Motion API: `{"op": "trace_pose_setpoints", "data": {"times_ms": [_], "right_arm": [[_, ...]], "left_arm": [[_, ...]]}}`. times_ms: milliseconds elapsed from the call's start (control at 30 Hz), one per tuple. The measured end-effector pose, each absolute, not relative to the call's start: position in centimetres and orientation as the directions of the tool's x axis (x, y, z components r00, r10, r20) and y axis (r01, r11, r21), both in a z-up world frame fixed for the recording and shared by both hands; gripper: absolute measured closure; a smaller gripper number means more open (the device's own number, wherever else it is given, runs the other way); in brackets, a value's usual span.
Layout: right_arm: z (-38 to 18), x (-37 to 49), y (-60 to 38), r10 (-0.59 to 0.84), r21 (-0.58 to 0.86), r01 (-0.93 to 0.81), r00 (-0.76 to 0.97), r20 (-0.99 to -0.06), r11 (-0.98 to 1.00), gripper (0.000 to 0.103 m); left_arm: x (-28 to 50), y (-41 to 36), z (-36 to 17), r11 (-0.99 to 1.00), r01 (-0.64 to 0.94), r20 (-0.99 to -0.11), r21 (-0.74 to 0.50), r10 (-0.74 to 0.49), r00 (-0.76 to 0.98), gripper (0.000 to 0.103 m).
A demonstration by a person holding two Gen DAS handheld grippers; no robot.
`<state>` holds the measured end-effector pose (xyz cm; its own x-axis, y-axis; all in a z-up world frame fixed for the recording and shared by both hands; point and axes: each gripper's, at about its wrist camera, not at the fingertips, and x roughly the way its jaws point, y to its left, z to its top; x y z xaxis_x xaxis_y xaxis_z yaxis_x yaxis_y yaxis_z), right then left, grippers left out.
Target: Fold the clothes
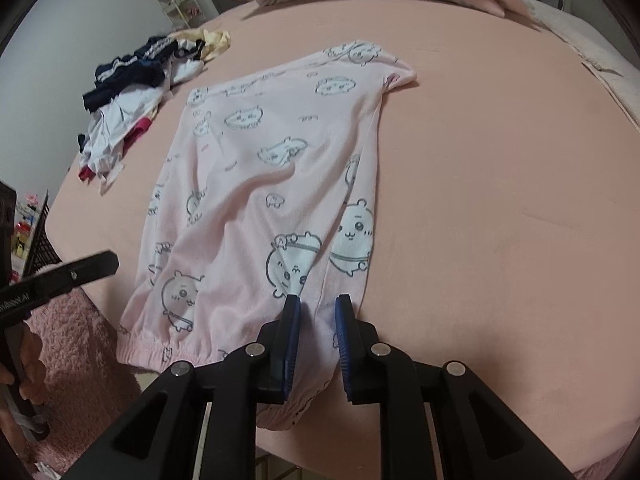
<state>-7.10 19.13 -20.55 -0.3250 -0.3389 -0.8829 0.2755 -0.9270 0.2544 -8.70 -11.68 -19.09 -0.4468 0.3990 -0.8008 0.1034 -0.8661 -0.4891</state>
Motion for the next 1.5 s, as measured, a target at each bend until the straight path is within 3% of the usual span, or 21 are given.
{"op": "trace_pose_setpoints", "data": {"times_ms": [600,700,767,800,900,967,1267,1400,1500], "right_arm": [[-20.3,-6.6,19.3,-0.329,0.239,0.286,-0.328,-0.886,-0.928,0.086],[-20.3,-6.6,19.1,-0.327,0.235,0.291,-0.328,-0.886,-0.927,0.086],[-20.3,-6.6,19.1,-0.326,0.233,0.294,-0.327,-0.887,-0.927,0.086],[-20.3,-6.6,19.1,-0.326,0.232,0.294,-0.325,-0.888,-0.927,0.086],[-20.5,-6.6,19.1,-0.323,0.231,0.294,-0.319,-0.891,-0.927,0.086],[-20.5,-6.6,19.1,-0.323,0.23,0.297,-0.316,-0.892,-0.927,0.086],[-19.1,-6.4,19.3,-0.343,0.239,0.303,-0.358,-0.869,-0.923,0.086],[-20.1,-6.5,18.3,-0.335,0.223,0.335,-0.328,-0.883,-0.915,0.086],[-21.5,-6.5,17.7,-0.274,0.16,0.363,-0.292,-0.916,-0.918,0.083]], "left_arm": [[-9.2,-11.1,-21.5,-0.882,0.112,-0.837,-0.457,0.384,-0.391,0.094],[-9.2,-10.5,-20.9,-0.896,0.092,-0.844,-0.435,0.369,-0.39,0.081],[-9.3,-10.0,-20.7,-0.9,0.078,-0.845,-0.428,0.368,-0.388,0.064],[-9.4,-9.8,-20.8,-0.905,0.074,-0.849,-0.42,0.362,-0.386,0.064],[-9.7,-9.2,-21.1,-0.918,0.061,-0.857,-0.392,0.34,-0.388,0.064],[-9.9,-8.9,-21.2,-0.923,0.056,-0.858,-0.38,0.329,-0.393,0.096],[-7.3,-11.1,-18.2,-0.902,0.152,-0.837,-0.405,0.299,-0.459,0.097],[-7.5,-11.0,-21.1,-0.912,0.218,-0.898,-0.348,0.257,-0.357,0.097],[-7.4,-11.9,-21.5,-0.878,0.26,-0.885,-0.402,0.3,-0.357,0.097]]}}
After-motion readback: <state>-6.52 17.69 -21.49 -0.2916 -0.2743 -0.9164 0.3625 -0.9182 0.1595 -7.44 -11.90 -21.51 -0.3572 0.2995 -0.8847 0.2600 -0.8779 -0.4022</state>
